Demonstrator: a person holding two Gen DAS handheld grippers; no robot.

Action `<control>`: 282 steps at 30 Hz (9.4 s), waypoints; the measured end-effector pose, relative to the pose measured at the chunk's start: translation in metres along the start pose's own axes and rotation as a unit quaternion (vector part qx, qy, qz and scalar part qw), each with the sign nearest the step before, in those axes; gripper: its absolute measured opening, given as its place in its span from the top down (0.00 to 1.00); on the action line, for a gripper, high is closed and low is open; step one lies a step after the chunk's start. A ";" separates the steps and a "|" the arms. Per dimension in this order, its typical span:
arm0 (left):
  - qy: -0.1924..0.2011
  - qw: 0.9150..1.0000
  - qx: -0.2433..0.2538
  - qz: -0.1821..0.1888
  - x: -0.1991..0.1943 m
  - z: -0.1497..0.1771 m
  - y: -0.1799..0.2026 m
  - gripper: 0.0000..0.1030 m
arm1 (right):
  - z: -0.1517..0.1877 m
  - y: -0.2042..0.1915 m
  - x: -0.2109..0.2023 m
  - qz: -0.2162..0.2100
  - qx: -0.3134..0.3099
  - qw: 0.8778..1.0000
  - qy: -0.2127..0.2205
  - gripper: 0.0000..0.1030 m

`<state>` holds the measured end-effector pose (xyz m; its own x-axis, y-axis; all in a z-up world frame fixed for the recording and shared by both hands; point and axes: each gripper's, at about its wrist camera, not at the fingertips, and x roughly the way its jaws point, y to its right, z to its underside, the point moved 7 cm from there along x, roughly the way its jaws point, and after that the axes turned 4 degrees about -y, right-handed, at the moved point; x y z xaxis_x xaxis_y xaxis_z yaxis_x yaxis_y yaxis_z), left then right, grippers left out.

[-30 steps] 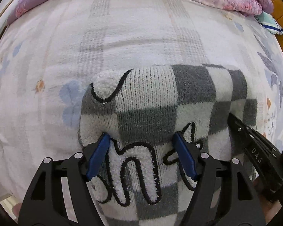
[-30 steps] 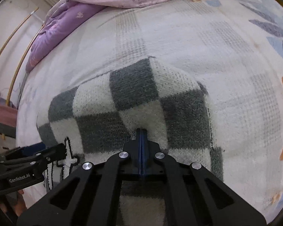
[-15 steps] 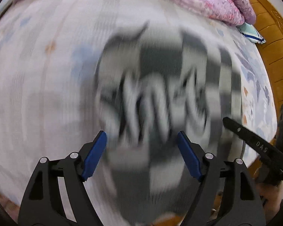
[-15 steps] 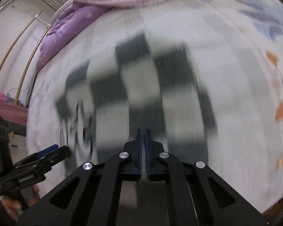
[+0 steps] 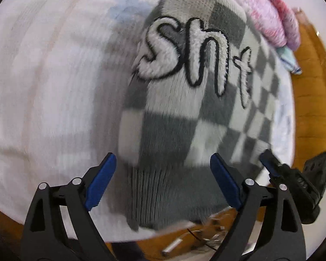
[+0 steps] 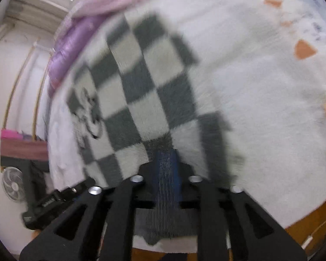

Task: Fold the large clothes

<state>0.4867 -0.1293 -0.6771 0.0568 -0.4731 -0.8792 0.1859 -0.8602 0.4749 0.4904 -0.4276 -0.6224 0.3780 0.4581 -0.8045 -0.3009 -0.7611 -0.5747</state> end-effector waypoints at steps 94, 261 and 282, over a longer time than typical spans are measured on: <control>0.233 0.945 0.018 -0.230 -0.344 -0.150 -0.165 0.11 | 0.050 -0.431 0.157 0.089 -0.259 0.961 -0.018 0.15; 0.421 0.861 0.187 -0.216 -0.600 0.148 0.151 0.11 | 0.158 -0.460 -0.345 0.080 -0.348 0.905 0.233 0.07; 0.421 0.861 0.188 -0.216 -0.602 0.146 0.151 0.11 | 0.157 -0.461 -0.337 0.079 -0.345 0.907 0.228 0.07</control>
<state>0.3370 -0.0024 -0.0704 0.7815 0.0758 -0.6193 0.0465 -0.9969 -0.0634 0.3639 -0.1589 -0.1093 0.7487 0.1999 -0.6320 0.1770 -0.9791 -0.1000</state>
